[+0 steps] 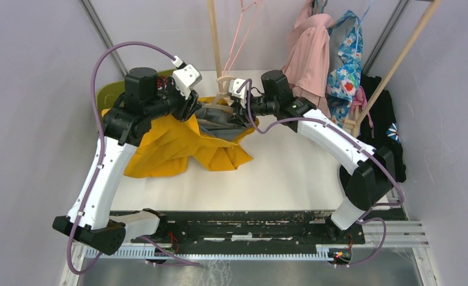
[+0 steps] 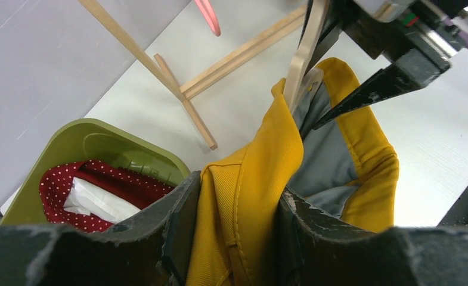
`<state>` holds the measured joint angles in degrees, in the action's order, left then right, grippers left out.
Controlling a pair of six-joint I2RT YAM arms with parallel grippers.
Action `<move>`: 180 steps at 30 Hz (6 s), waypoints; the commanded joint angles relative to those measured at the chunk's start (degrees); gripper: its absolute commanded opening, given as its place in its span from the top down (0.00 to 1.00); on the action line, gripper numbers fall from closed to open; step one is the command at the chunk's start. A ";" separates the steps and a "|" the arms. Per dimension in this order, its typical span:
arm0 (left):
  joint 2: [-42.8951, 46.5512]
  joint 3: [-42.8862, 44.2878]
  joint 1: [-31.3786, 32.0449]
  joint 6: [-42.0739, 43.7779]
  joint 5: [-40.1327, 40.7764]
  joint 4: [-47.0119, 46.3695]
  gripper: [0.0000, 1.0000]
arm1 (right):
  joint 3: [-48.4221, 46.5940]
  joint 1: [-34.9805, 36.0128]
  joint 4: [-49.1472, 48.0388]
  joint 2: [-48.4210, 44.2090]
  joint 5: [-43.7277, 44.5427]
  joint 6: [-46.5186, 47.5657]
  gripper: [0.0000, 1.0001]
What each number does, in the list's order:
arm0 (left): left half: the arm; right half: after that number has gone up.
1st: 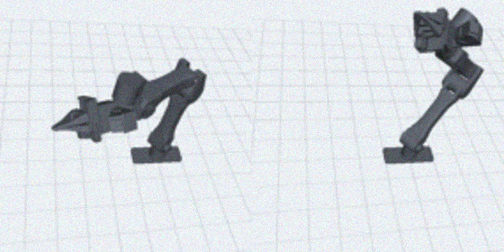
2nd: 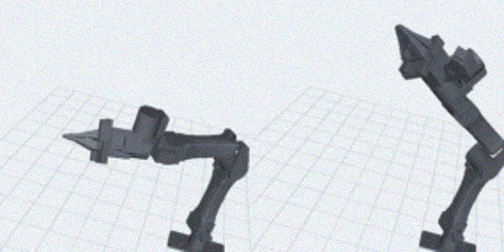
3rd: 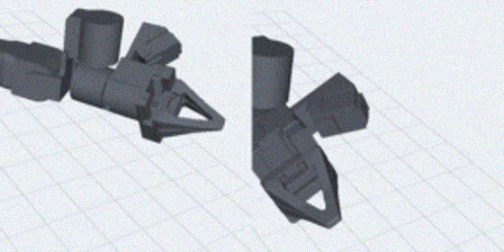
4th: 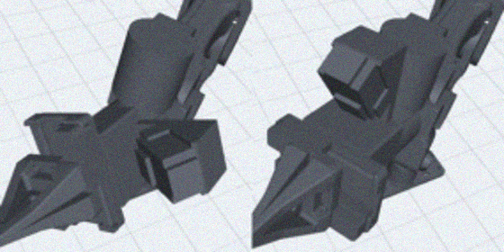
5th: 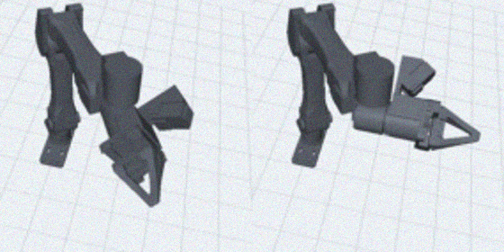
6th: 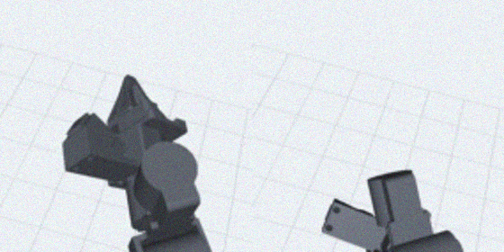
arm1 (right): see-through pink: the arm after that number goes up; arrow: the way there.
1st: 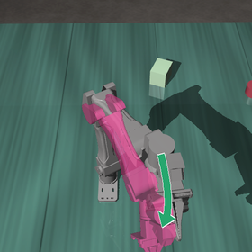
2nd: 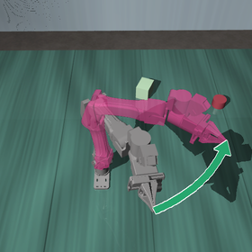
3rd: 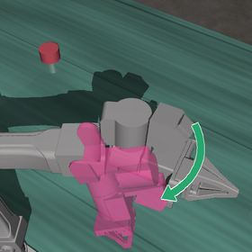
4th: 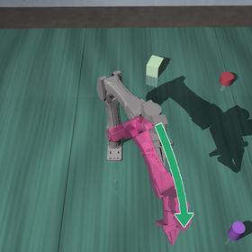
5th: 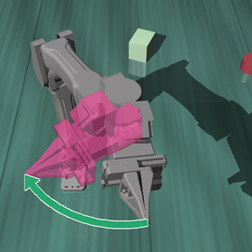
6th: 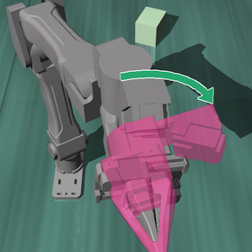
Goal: Remove the skirt from the hanger
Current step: Remove the skirt from the hanger, then place the skirt in the bin.
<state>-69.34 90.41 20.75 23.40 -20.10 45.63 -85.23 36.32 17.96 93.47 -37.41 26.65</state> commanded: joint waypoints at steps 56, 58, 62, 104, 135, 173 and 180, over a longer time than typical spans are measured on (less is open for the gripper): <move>-0.97 -10.93 0.48 9.73 -0.27 -9.53 0.47 | -9.42 2.38 19.15 -21.00 28.12 -7.77 0.99; -1.06 -12.21 0.35 9.83 0.56 -10.64 0.47 | -9.66 2.35 19.24 -21.21 28.22 -7.59 0.99; -1.49 -13.22 0.09 9.47 3.62 -13.00 0.46 | -10.61 2.41 20.21 -21.14 27.91 -7.25 0.99; -7.83 -10.03 -9.43 3.95 -11.49 -11.49 0.97 | -12.62 2.36 20.59 -20.87 29.34 -4.70 0.99; -27.60 48.24 -27.64 -4.33 19.86 -19.76 0.97 | -7.12 2.29 19.29 -21.99 33.58 -3.26 0.99; -16.23 9.36 -31.25 -33.19 -13.24 -40.15 0.97 | -2.92 0.57 16.37 -23.02 32.25 -4.61 0.99; -7.17 -11.18 -30.94 -23.16 -4.96 -30.86 0.97 | -3.52 0.52 16.91 -23.31 32.81 -3.98 0.99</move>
<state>-80.99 83.66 -9.58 -8.03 -31.48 12.58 -87.61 36.99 38.33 71.85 -4.93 22.79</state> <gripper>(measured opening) 0.053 0.056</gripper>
